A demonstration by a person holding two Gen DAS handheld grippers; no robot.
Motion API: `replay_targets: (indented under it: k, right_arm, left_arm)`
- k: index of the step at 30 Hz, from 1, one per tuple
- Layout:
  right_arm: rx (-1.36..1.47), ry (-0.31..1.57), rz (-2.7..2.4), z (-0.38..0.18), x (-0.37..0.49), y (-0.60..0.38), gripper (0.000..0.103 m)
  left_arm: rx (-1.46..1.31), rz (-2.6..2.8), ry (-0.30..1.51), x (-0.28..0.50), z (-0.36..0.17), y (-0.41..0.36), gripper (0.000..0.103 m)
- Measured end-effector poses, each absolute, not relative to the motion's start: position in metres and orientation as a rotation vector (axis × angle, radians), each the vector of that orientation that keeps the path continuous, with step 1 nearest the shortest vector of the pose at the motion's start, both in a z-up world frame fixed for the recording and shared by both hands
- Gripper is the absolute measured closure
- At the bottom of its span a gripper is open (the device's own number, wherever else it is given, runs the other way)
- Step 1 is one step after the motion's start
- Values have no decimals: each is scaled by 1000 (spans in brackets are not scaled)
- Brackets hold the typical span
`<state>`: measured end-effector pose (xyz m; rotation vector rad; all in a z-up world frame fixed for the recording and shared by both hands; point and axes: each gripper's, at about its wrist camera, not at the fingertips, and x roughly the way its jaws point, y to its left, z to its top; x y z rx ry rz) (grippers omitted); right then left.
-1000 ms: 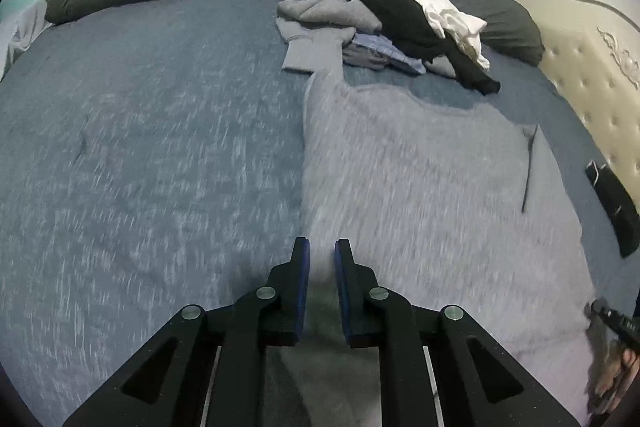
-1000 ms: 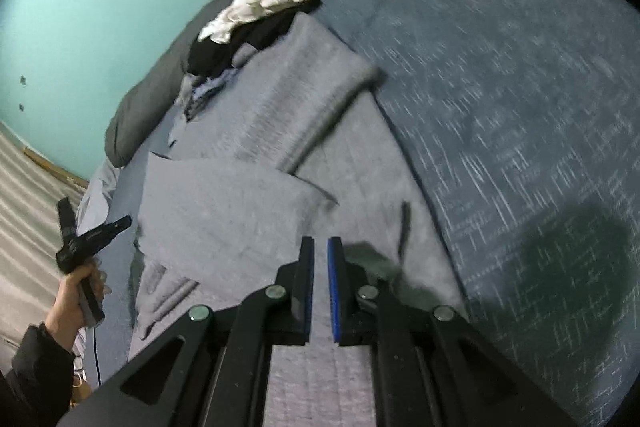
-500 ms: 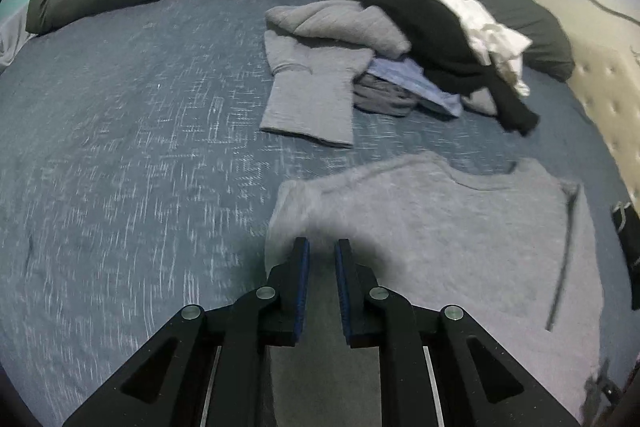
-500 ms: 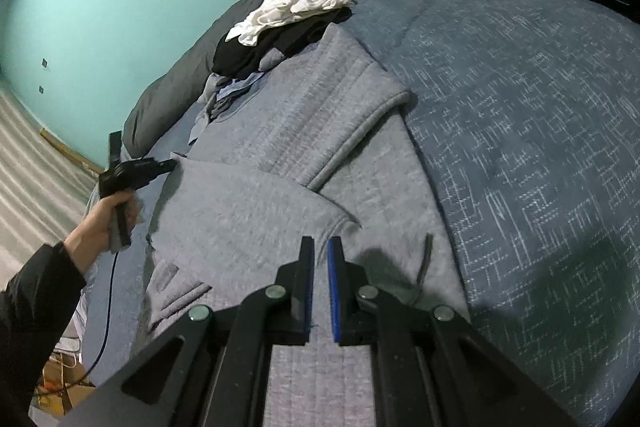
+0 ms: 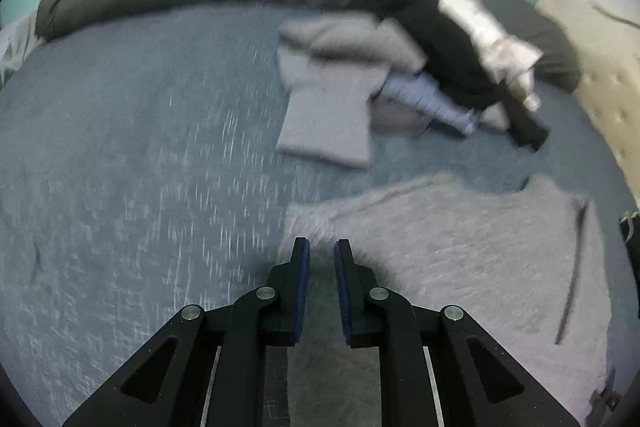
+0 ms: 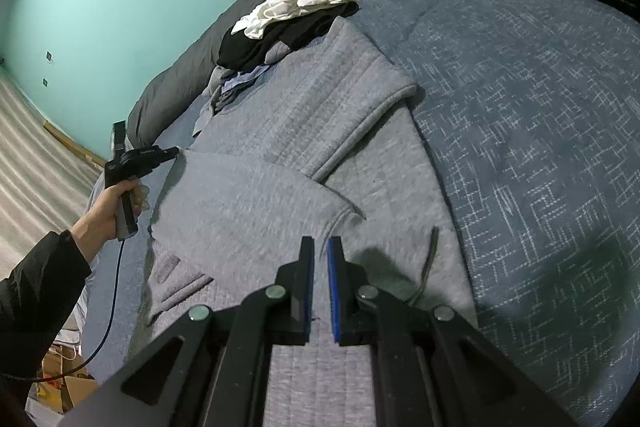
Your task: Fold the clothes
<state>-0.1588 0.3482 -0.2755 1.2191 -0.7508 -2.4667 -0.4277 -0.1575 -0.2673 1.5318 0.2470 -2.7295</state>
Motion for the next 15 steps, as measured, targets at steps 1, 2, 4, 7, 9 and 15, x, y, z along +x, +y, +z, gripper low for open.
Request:
replay_targets:
  k: [1, 2, 4, 7, 9, 15]
  right_arm:
    - [1221, -752, -2466, -276, -159, 349, 97]
    - [1223, -754, -2468, -277, -160, 350, 97]
    - [1222, -762, -2469, -277, -159, 353, 97]
    - [1212, -788, -2476, -277, -159, 359, 97]
    - [1200, -809, -2484, -275, -158, 362, 97]
    - [1184, -831, -2498, -266, -149, 366, 97]
  left_arm:
    - [1536, -2702, 273, -428, -269, -162, 89]
    - [1516, -2690, 313, -428, -267, -168, 89]
    - [1450, -2686, 364, -420, -256, -179, 89]
    - [1406, -2709, 358, -398, -235, -190, 89]
    - [1416, -2731, 383, -376, -221, -196, 89]
    - [1524, -2755, 362, -282, -196, -203, 84]
